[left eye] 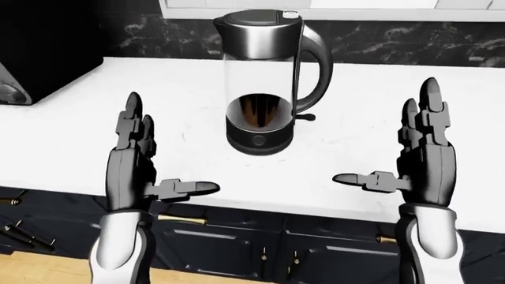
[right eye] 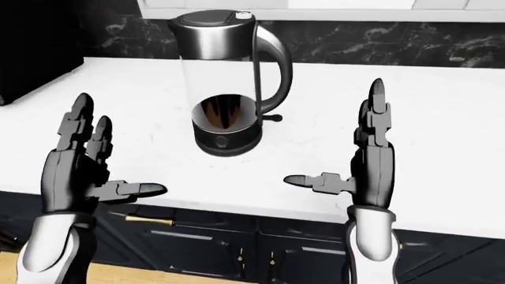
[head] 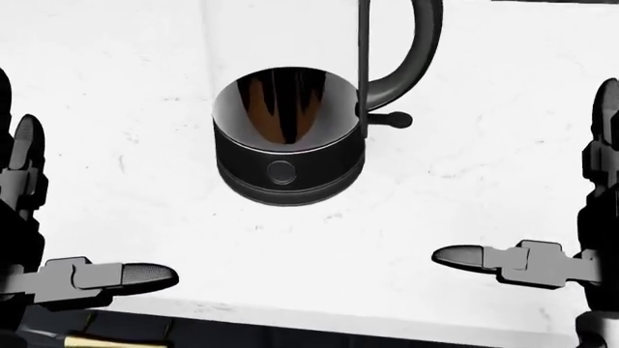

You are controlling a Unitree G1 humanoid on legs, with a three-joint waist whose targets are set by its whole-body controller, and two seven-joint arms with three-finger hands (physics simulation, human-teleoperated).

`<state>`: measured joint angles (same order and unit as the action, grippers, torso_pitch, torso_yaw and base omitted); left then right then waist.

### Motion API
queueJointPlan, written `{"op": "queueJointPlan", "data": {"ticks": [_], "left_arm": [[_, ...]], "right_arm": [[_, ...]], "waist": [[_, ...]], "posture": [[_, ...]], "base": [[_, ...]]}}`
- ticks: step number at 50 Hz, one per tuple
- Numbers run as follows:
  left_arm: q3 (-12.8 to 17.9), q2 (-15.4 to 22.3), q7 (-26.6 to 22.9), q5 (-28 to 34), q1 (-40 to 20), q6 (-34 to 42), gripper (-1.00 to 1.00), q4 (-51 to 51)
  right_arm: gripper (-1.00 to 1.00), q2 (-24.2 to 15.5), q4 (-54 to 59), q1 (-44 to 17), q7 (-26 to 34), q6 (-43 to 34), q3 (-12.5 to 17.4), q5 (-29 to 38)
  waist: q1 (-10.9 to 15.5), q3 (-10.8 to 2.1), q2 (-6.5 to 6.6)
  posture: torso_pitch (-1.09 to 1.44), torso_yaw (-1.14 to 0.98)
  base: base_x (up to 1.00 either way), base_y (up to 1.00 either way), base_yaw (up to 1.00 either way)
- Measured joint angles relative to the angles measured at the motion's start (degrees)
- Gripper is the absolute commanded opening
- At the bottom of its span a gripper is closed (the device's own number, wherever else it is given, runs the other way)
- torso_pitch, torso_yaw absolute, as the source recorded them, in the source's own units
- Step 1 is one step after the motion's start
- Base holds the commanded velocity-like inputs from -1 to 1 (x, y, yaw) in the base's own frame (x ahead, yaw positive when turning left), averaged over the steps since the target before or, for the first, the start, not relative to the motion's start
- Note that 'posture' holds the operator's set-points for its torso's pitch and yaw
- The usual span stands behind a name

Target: Press down the lever to turn on the electric kettle.

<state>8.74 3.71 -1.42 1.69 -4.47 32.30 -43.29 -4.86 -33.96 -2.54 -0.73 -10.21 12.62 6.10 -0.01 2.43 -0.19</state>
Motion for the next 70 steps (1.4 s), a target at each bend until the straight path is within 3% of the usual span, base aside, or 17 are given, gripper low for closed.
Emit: {"op": "queueJointPlan", "data": {"ticks": [6,9,12,17,20,24,30,33,34,39,45,47,49,53,56,60,70], "left_arm": [[0.05,0.11,-0.06,-0.14,-0.23,-0.85,1.00,-0.70],[0.74,0.29,0.16,0.00,-0.07,-0.86,1.00,0.19],[1.09,0.31,0.41,0.13,0.22,-0.20,1.00,0.50],[0.49,0.26,0.38,0.09,0.03,-0.55,1.00,-1.40],[0.48,0.28,0.41,0.13,-0.10,-0.82,1.00,-1.53],[-0.83,-0.34,0.02,-0.08,0.73,-0.30,1.00,-0.20],[-0.35,-0.21,0.08,0.04,0.24,-1.07,1.00,-0.69],[-0.45,-0.22,0.03,0.00,0.22,-1.59,1.00,-0.87],[-0.18,0.08,0.07,0.05,0.18,-1.66,1.00,-0.78],[1.03,0.14,0.46,0.31,0.69,-1.07,1.00,1.21],[0.95,0.34,0.37,0.06,0.15,-2.18,1.00,0.39],[0.71,0.24,0.33,-0.01,-0.36,-2.71,1.00,0.01],[-0.23,-0.13,0.13,-0.17,0.15,-2.45,1.00,0.53],[-0.49,-0.27,-0.09,-0.25,0.55,-0.72,1.00,0.74],[-0.02,-0.03,-0.05,-0.21,0.47,-0.63,1.00,-0.38],[0.98,0.19,0.30,-0.02,0.26,-1.05,1.00,-0.35],[0.67,0.04,0.31,-0.18,0.54,-1.24,1.00,-0.37]], "right_arm": [[1.00,-0.08,-0.34,-0.14,-0.15,0.56,0.49,0.16],[1.00,0.15,0.19,-0.21,0.15,0.53,-0.25,0.04],[1.00,0.15,0.43,-0.18,0.46,0.49,-0.48,-0.11],[1.00,0.02,-0.25,-0.22,0.15,0.61,0.18,0.06],[1.00,-0.04,-0.91,-0.44,0.13,0.76,0.03,0.10],[1.00,-0.20,-0.01,0.23,-0.10,0.14,1.04,0.25],[1.00,-0.28,-0.56,-0.21,-0.13,0.18,0.84,0.23],[1.00,-0.35,-0.80,-0.35,-0.19,-0.06,1.04,0.19],[1.00,-0.05,-0.92,-0.55,-0.19,-0.08,0.84,0.19],[1.00,0.08,-0.15,-0.08,0.33,-0.71,-0.03,-0.07],[1.00,-0.06,-1.19,-0.57,0.04,0.23,0.29,0.00],[1.00,-0.36,-1.57,-0.91,-0.13,0.47,0.72,-0.11],[1.00,-0.39,-0.81,-0.68,-0.36,0.20,1.29,-0.16],[1.00,-0.55,-1.73,-0.48,-0.21,-2.63,0.94,-1.04],[1.00,-1.32,-1.94,-1.54,0.00,-3.05,2.17,-0.78],[1.00,-1.47,-1.87,-2.34,-0.46,-3.88,1.95,-0.10],[1.00,-2.80,-1.87,-5.35,-0.36,-6.61,1.48,1.08]], "waist": [[0.12,0.13,2.37],[0.67,0.40,1.92],[1.15,0.66,2.94],[1.10,1.31,-0.30],[1.03,0.53,-3.56],[0.03,0.49,-3.23],[-0.29,0.85,0.76],[-0.70,0.38,3.82],[-0.28,0.12,4.03],[0.91,0.20,3.16],[1.67,0.03,-1.16],[1.07,-0.93,-2.70],[1.09,-0.23,-1.77],[0.33,0.13,-1.73],[0.13,0.20,-0.31],[0.00,-0.98,-0.90],[0.61,-0.95,-0.98]], "posture": [[0.00,0.00],[0.00,0.00],[0.00,0.00],[0.00,0.00],[0.00,0.00],[0.00,0.00],[0.00,0.00],[0.00,0.00],[0.00,0.00],[0.00,0.00],[0.00,0.00],[0.00,0.00],[0.00,0.00],[0.00,0.00],[0.00,0.00],[0.00,0.00],[0.00,0.00]], "base": [[0.13,0.00,0.00],[0.16,0.00,0.00],[0.23,0.00,0.00],[0.29,0.00,0.00],[0.30,0.00,0.00],[0.30,0.00,0.00],[0.30,0.00,0.00],[0.30,0.00,0.00],[0.30,0.00,0.00],[0.30,0.00,0.00],[0.26,0.00,0.00],[0.00,0.00,0.00],[0.00,0.00,0.00],[0.00,0.00,0.00],[0.00,0.00,0.00],[0.00,0.00,0.00],[0.00,0.00,0.00]]}}
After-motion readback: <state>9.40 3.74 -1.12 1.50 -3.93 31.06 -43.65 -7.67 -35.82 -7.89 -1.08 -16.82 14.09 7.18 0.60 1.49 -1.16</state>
